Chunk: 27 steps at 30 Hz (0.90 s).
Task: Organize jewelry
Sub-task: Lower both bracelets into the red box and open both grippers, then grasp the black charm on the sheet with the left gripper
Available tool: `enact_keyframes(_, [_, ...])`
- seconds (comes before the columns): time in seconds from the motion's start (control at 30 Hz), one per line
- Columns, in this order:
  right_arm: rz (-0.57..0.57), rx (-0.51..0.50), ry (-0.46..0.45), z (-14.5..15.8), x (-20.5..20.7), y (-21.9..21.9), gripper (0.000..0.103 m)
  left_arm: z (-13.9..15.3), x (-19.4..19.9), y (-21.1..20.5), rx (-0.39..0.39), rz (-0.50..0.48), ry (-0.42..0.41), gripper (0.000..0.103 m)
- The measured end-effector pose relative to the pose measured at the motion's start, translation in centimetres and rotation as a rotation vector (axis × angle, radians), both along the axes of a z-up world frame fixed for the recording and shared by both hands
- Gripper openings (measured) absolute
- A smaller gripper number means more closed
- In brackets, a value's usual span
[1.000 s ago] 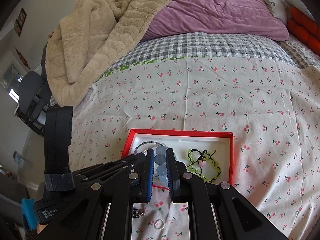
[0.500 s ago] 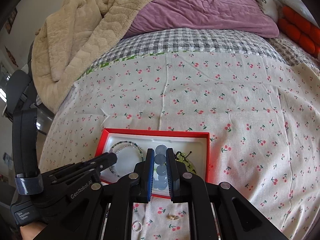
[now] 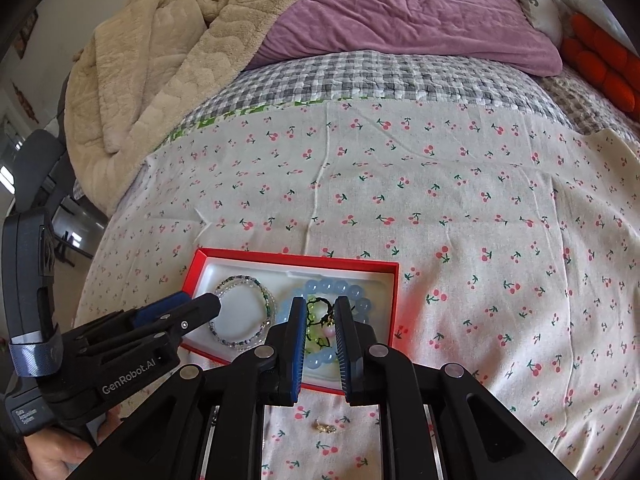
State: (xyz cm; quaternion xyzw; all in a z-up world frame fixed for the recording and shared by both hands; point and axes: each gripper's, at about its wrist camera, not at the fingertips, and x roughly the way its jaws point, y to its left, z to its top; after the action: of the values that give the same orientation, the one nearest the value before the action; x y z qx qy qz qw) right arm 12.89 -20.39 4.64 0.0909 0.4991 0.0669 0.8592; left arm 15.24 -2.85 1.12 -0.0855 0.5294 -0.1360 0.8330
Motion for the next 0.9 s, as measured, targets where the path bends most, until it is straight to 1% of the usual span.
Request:
enact_keyframes(0.13, [0.013,-0.003,-0.002,0.4,-0.9,-0.1,0.015,0.5,-0.9,0.3,0.002,-0.032,-0.009,0.046])
enact_keyframes(0.2, [0.023,0.002,-0.003,0.6,-1.3,-0.2,0.016,0.7,-1.4,0.4,-0.004,-0.050,-0.010,0.049])
enact_keyframes(0.27, [0.029,0.012,-0.004,0.7,-1.8,-0.4,0.016,1.0,-2.2,0.7,0.029,-0.042,-0.021,0.070])
enact_keyframes(0.33, [0.036,0.012,-0.006,0.8,-2.2,-0.4,0.018,1.4,-2.9,1.1,0.043,-0.049,-0.047,0.073])
enact_keyframes(0.5, [0.062,-0.003,-0.009,0.9,-3.3,-0.2,0.022,1.4,-4.3,2.3,0.070,-0.073,-0.052,0.074])
enact_keyframes(0.57, [0.074,-0.002,-0.008,0.8,-3.7,-0.1,0.028,1.1,-4.7,2.8,0.079,-0.078,-0.049,0.074])
enact_keyframes(0.6, [0.078,-0.001,-0.007,0.8,-4.0,0.0,0.043,1.0,-5.0,3.1,0.083,-0.081,-0.048,0.074])
enact_keyframes(0.63, [0.081,-0.002,-0.006,0.8,-4.3,0.0,0.069,0.9,-5.2,3.3,0.087,-0.084,-0.046,0.075])
enact_keyframes(0.67, [0.080,-0.002,-0.013,0.8,-4.5,0.0,0.076,0.8,-5.4,3.4,0.093,-0.087,-0.044,0.075])
enact_keyframes(0.73, [0.084,-0.004,-0.035,0.9,-5.2,0.0,0.077,0.4,-5.9,3.8,0.107,-0.096,-0.044,0.075])
enact_keyframes(0.9, [0.092,-0.019,-0.024,0.4,-6.3,-0.2,0.077,-0.5,-6.9,4.2,0.147,-0.134,-0.037,0.075])
